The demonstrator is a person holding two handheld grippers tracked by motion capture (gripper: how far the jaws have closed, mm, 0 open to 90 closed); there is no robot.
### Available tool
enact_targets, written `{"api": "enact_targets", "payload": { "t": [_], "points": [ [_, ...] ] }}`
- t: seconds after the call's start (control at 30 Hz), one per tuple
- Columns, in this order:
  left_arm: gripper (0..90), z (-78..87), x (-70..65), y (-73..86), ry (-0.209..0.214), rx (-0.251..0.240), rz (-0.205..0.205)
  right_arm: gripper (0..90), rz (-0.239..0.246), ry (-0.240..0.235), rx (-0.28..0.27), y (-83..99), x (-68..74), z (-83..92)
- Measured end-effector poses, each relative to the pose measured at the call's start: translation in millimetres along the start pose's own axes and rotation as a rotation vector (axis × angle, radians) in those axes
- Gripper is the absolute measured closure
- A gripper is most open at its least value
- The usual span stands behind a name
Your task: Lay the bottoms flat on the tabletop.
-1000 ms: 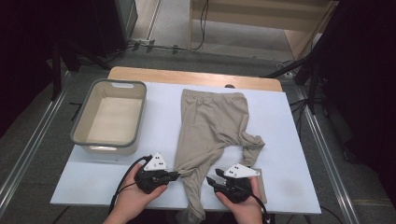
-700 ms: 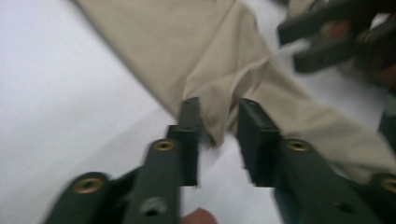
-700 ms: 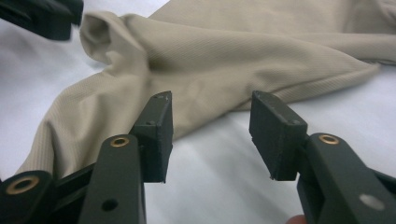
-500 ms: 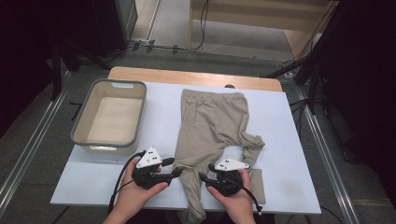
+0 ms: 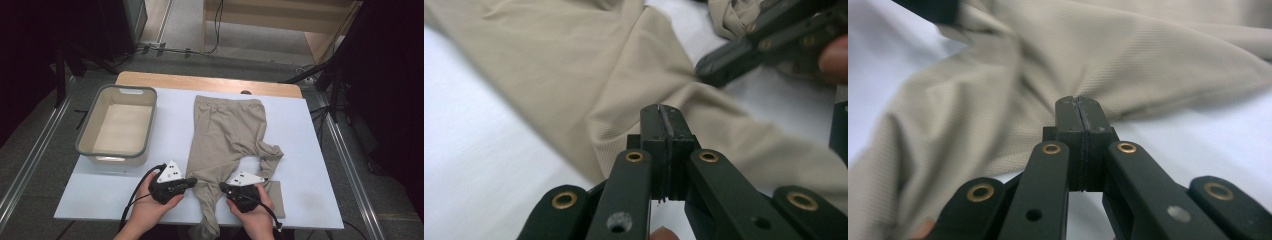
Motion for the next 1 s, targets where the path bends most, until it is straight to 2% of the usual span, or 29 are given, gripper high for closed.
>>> {"api": "enact_targets", "payload": {
  "t": [0.07, 0.2, 0.3, 0.4, 0.47, 0.6, 0.7, 0.8, 0.9, 1.0],
  "points": [
    [90.0, 5.0, 3.2, 4.0, 0.000, -0.002, 0.010, 88.5, -0.033, 0.009, -0.004, 3.3, -12.4, 4.7],
    [90.0, 6.8, 5.9, 6.7, -0.003, 0.004, 0.018, 88.5, -0.039, 0.062, -0.025, 7.8, -35.4, 13.2],
    [88.9, 3.7, -1.1, 2.7, 0.001, -0.008, 0.023, 88.5, -0.074, 0.037, -0.048, 7.9, -40.8, 16.8],
    [68.0, 0.4, -13.7, -6.0, 0.005, -0.033, 0.027, 88.4, -0.057, 0.028, -0.058, 7.1, -37.1, 17.6],
    [56.5, -5.2, -29.6, -13.3, 0.019, -0.047, 0.007, 88.4, -0.052, 0.016, -0.071, 5.3, -34.3, 18.9],
    [50.1, -27.5, -62.5, -22.0, 0.098, -0.041, -0.022, 88.3, -0.063, -0.007, -0.083, 3.5, -32.0, 21.0],
    [47.0, -49.1, -73.9, -21.9, 0.106, 0.005, -0.047, 88.3, -0.059, -0.010, -0.079, 5.0, -30.6, 20.0],
    [47.4, -62.9, -72.8, -16.9, 0.082, 0.049, -0.060, 88.3, -0.046, -0.013, -0.077, 5.8, -27.7, 19.8],
    [60.8, -67.6, -71.2, -5.4, 0.067, 0.116, -0.087, 88.3, -0.045, -0.005, -0.074, 6.7, -28.4, 19.7],
    [74.9, -62.1, -72.2, -1.0, 0.078, 0.132, -0.102, 88.4, -0.030, 0.025, -0.061, 9.5, -33.0, 18.2]
  ]
}}
Point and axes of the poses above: each handheld gripper's, and its own axes: z roughly backward along the jaws, y roughly out of its underside, x roughly to its left, the point moved 9 cm from there along -z, roughly forward along the jaws, and after that the axes turned 10 degrees about y, right-handed, at the moved point
